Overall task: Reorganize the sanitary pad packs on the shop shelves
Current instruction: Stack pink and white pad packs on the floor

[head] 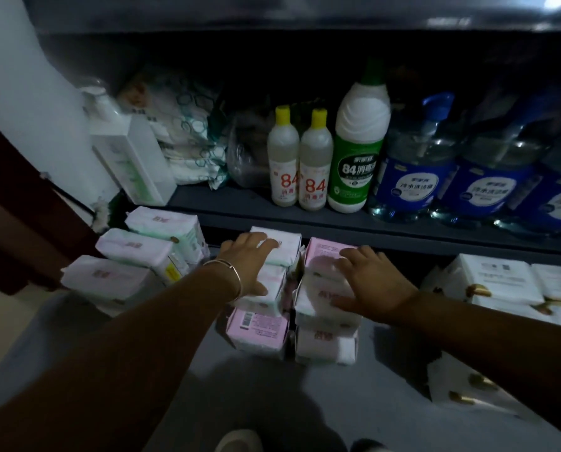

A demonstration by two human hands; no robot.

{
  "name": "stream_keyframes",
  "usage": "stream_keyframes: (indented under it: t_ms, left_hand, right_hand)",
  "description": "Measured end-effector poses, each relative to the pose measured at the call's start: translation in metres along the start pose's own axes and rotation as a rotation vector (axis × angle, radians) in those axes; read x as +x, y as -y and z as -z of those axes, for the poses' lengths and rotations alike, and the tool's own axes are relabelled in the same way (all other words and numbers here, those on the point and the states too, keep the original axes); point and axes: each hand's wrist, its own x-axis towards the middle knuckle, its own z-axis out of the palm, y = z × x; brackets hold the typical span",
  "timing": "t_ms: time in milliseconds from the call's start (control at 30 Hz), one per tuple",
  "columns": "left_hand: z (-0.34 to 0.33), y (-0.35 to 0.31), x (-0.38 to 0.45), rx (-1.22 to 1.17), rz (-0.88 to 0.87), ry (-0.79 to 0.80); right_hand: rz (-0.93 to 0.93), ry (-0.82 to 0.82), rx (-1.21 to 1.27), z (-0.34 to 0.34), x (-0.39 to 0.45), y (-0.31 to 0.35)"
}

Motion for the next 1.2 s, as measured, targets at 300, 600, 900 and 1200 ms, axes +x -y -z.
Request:
stream_keyframes:
  t_ms: [300,600,900,1200]
  left_hand:
    - [0.176,-0.015,-0.034,-0.104,-0.196,-0.329]
    - [0.325,-0.055,-0.016,-0.093,-0.254,-0.588]
    - [0.391,-0.012,0.054,0.011,-0.135,-0.667]
    - [0.428,0.031,0.165,0.113,0.015,-0.656]
  right_hand:
    - [-0.009,-0.296,0.061,0.176,-0.009,0.006]
    - [-0.030,-0.566,0.167,0.298,-0.034,-0.035]
    - [-0.098,-0.688,0.127,0.380,0.046,-0.070]
    - [-0.385,-0.569,0.018,0.421,0.142,-0.130]
